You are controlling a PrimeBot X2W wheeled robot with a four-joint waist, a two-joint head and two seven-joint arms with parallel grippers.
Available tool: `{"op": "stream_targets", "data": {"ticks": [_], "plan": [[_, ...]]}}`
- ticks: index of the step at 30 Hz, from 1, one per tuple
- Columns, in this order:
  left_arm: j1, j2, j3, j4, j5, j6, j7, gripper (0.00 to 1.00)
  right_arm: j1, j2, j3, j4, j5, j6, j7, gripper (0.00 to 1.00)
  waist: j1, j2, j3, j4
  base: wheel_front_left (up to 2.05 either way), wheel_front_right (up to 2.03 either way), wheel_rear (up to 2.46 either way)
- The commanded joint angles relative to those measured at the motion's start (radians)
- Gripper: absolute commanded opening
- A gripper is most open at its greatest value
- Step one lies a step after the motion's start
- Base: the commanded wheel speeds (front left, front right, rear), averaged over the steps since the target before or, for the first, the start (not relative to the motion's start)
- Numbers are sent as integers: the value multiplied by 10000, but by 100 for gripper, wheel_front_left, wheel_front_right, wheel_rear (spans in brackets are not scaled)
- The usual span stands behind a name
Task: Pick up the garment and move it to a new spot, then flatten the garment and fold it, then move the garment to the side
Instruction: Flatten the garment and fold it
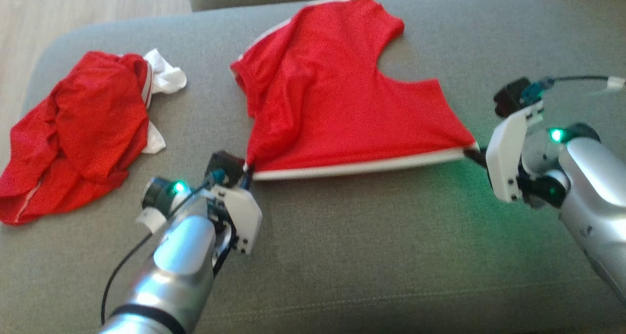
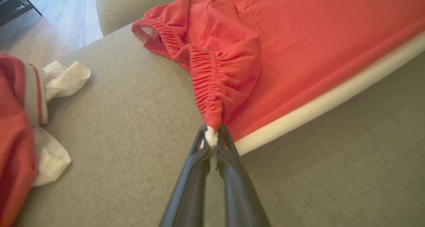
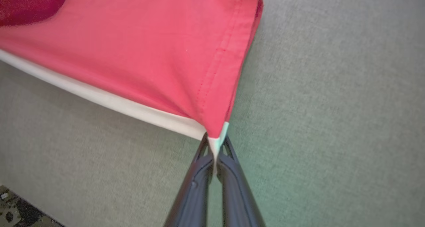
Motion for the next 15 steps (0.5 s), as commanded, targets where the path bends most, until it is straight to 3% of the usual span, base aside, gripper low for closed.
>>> {"op": "stream_targets", "data": {"ticks": [1,8,15], "plan": [[6,576,342,19,-133,38,-39,0,167,-761,31,-170,107,-99,219,0,1,-1,-282,3,0,0,0],[1260,719,288,-111,-532,-420,-101,0,1439,-1652,705,-1425,1100,-99,1399,0,1,-1,-1071,20,0,0,0],[2191,837,178,-705,-887,-669,-14,0,2379,-2509,735,-2636,1974,-99,2378,0,1,-1,-1393,58,0,0,0]]}}
